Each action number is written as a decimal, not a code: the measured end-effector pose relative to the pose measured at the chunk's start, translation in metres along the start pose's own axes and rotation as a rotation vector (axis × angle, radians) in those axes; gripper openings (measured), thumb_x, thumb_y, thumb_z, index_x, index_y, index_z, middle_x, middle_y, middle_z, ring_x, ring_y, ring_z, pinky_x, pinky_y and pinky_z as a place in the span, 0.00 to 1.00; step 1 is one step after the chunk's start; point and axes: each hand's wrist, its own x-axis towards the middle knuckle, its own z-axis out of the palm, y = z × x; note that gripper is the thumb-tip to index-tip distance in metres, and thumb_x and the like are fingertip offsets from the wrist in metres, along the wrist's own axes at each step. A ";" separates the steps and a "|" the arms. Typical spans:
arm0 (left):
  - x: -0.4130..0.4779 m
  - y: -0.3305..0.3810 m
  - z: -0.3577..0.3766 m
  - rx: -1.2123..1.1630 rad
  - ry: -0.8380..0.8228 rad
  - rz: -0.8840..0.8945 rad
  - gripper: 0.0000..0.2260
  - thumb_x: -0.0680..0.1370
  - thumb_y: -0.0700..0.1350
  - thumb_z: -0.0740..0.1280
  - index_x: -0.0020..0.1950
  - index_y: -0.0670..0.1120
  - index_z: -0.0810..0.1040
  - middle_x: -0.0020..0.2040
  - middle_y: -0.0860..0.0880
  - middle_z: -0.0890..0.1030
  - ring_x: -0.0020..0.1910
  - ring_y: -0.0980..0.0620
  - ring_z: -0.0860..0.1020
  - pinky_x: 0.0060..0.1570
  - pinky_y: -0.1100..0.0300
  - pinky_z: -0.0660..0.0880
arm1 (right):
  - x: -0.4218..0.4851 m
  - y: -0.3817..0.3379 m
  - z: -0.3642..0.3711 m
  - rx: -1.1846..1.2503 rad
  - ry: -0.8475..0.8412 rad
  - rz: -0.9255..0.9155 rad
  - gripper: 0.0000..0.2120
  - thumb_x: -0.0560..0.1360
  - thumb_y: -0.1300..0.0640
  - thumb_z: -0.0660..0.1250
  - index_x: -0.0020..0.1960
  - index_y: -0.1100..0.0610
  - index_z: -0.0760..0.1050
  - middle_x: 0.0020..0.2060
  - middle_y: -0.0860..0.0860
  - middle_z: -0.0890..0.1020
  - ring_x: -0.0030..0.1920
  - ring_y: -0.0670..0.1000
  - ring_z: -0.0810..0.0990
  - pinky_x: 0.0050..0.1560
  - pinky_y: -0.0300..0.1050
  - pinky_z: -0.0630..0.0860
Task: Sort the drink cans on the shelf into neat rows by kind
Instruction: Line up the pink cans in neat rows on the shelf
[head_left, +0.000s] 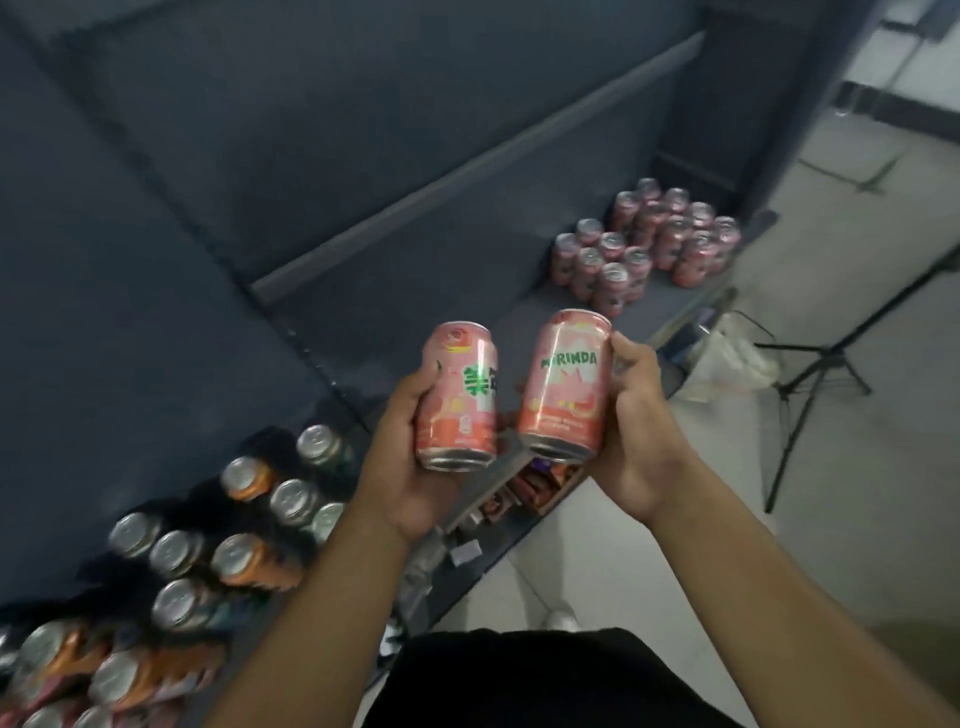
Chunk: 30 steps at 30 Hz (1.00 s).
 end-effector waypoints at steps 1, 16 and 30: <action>0.008 -0.006 0.012 0.022 -0.021 -0.029 0.18 0.73 0.55 0.66 0.47 0.42 0.86 0.41 0.42 0.83 0.37 0.44 0.83 0.45 0.50 0.79 | -0.003 -0.005 -0.014 0.017 0.020 -0.015 0.26 0.82 0.37 0.55 0.63 0.55 0.78 0.54 0.56 0.86 0.53 0.55 0.86 0.51 0.53 0.83; 0.136 -0.084 0.147 0.290 -0.317 -0.330 0.19 0.79 0.54 0.65 0.58 0.40 0.84 0.47 0.43 0.86 0.39 0.49 0.85 0.39 0.57 0.83 | -0.004 -0.081 -0.160 0.250 0.362 -0.177 0.23 0.79 0.39 0.63 0.63 0.56 0.78 0.50 0.57 0.86 0.53 0.58 0.84 0.56 0.58 0.82; 0.353 -0.082 0.198 0.390 -0.230 -0.431 0.40 0.59 0.62 0.84 0.65 0.43 0.82 0.63 0.40 0.82 0.58 0.44 0.81 0.66 0.45 0.74 | 0.166 -0.199 -0.211 0.044 0.393 -0.080 0.13 0.80 0.50 0.66 0.57 0.59 0.78 0.40 0.53 0.87 0.38 0.51 0.87 0.40 0.50 0.84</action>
